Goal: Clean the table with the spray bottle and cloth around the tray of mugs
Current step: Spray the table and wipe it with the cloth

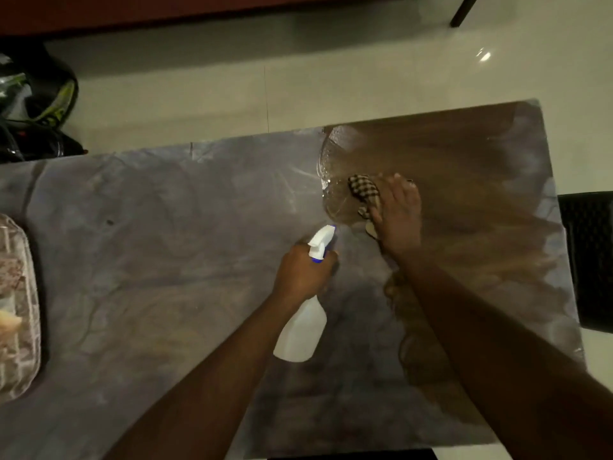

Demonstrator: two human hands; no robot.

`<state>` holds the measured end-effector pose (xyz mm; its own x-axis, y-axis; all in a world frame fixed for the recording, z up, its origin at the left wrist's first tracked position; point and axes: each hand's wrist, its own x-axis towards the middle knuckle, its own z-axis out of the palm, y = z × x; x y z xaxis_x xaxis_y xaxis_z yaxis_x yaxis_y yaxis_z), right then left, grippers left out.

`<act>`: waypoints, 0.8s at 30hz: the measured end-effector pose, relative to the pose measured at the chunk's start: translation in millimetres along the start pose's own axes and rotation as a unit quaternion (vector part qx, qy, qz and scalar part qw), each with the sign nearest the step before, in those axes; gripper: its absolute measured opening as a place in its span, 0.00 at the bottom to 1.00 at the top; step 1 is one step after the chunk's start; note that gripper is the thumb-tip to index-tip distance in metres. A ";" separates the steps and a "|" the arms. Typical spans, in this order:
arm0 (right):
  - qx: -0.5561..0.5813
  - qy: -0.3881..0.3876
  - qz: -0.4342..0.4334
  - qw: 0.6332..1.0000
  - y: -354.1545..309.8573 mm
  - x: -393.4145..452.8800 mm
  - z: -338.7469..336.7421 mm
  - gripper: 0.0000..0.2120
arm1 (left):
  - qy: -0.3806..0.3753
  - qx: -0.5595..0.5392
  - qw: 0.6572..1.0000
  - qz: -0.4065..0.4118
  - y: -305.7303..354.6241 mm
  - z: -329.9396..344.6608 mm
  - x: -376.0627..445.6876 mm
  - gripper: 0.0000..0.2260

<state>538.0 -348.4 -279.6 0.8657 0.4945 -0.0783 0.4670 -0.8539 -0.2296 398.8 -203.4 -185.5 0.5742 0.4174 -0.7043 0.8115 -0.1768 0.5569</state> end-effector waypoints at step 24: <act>0.038 -0.053 -0.133 0.989 22.7 -131.5 -6.2 0.23 | 0.011 0.004 0.998 -0.060 -48.5 104.0 -118.6 0.12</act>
<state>435.9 -433.8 -268.5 0.6888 0.7171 -0.1063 0.6565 -0.6792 -0.3282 302.5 -337.1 -174.7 0.4702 0.4560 -0.7557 0.8754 -0.1316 0.4652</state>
